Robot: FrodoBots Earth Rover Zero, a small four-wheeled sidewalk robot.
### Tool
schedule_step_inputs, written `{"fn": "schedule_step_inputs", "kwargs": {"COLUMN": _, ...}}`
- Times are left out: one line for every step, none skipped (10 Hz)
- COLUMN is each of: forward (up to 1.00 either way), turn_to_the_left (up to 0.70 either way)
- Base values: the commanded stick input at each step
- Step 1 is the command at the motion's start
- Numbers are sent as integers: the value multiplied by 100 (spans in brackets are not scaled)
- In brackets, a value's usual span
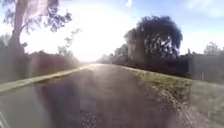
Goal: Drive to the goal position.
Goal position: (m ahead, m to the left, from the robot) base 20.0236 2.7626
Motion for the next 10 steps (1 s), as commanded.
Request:
{"fn": "schedule_step_inputs", "kwargs": {"forward": 100, "turn_to_the_left": 0}}
{"fn": "schedule_step_inputs", "kwargs": {"forward": 100, "turn_to_the_left": 0}}
{"fn": "schedule_step_inputs", "kwargs": {"forward": 100, "turn_to_the_left": 0}}
{"fn": "schedule_step_inputs", "kwargs": {"forward": 100, "turn_to_the_left": 0}}
{"fn": "schedule_step_inputs", "kwargs": {"forward": 100, "turn_to_the_left": 0}}
{"fn": "schedule_step_inputs", "kwargs": {"forward": 100, "turn_to_the_left": 0}}
{"fn": "schedule_step_inputs", "kwargs": {"forward": 100, "turn_to_the_left": 0}}
{"fn": "schedule_step_inputs", "kwargs": {"forward": 100, "turn_to_the_left": 0}}
{"fn": "schedule_step_inputs", "kwargs": {"forward": 100, "turn_to_the_left": 0}}
{"fn": "schedule_step_inputs", "kwargs": {"forward": 100, "turn_to_the_left": 0}}
